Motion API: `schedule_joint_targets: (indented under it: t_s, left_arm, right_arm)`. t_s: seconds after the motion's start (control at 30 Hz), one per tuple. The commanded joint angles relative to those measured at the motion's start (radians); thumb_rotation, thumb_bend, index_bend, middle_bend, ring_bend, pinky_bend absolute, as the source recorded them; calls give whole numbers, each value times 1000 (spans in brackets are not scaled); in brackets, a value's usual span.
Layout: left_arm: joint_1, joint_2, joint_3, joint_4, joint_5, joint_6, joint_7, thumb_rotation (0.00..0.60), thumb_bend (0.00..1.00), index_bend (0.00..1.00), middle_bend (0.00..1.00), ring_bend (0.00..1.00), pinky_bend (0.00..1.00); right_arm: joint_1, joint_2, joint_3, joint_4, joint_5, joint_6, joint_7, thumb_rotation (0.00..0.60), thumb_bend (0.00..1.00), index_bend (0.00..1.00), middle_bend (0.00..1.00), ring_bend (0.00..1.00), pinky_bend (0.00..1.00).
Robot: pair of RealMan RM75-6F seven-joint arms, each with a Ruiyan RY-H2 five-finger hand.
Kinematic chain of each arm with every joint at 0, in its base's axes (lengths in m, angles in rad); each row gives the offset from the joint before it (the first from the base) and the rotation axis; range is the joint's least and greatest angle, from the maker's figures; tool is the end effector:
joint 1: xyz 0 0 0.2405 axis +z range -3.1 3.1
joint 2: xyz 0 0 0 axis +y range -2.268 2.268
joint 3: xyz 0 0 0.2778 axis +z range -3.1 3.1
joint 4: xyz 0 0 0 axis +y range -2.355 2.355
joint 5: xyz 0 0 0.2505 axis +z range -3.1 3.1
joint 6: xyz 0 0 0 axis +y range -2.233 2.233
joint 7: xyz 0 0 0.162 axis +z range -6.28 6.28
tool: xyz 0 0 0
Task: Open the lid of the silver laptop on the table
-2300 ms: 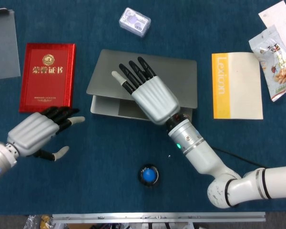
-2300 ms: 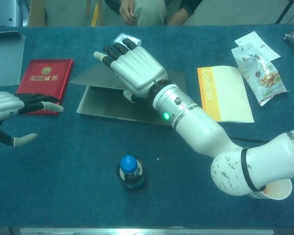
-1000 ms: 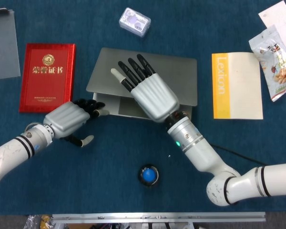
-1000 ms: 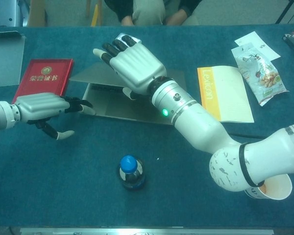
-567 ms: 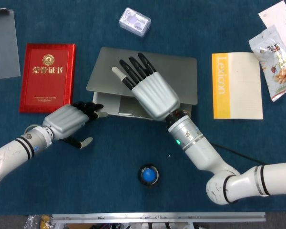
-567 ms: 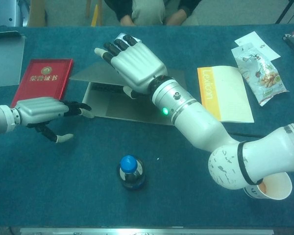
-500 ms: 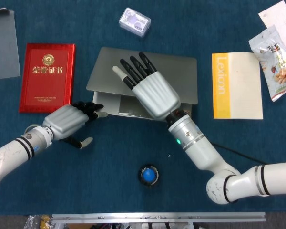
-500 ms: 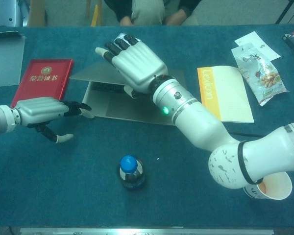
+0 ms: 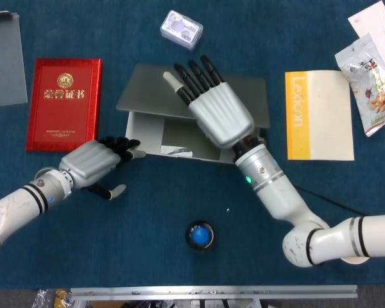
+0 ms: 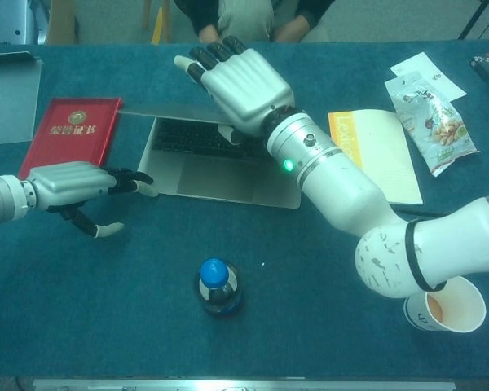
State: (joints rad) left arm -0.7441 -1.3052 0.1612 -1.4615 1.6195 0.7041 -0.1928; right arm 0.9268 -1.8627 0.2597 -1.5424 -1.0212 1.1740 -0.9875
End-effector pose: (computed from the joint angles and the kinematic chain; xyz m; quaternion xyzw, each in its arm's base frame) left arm -0.2672 0.3053 -0.0480 -0.8667 -0.3931 -0.1933 0.2386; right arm -0.0012 -0.3396 -0.1208 0.7796 -0.1969 0.3885 0.4500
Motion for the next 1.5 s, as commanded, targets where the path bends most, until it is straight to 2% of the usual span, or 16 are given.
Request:
schedule_joint_targets:
  t_s: [0.03, 0.7, 1.2, 1.5]
  left_arm:
    - [0, 0, 2, -1, -1, 2, 2, 349, 417, 94, 24, 0, 46]
    - [1, 5, 9, -7, -19, 11, 14, 353, 417, 93, 24, 0, 46]
    - [0, 5, 10, -10, -24, 15, 20, 355, 417, 94, 24, 0, 46]
    - [2, 7, 12, -10, -29, 17, 24, 355, 417, 93, 24, 0, 46]
  right_arm:
    - [0, 12, 13, -4, 5, 7, 4, 600, 300, 0, 51, 0, 13]
    - [34, 81, 125, 65, 83, 32, 33, 600, 301, 0, 51, 0, 13]
    - [68, 119, 177, 214, 156, 20, 60, 600, 301, 0, 51, 0, 13]
    - [87, 115, 182, 324, 189, 5, 77, 600, 300, 0, 51, 0, 13]
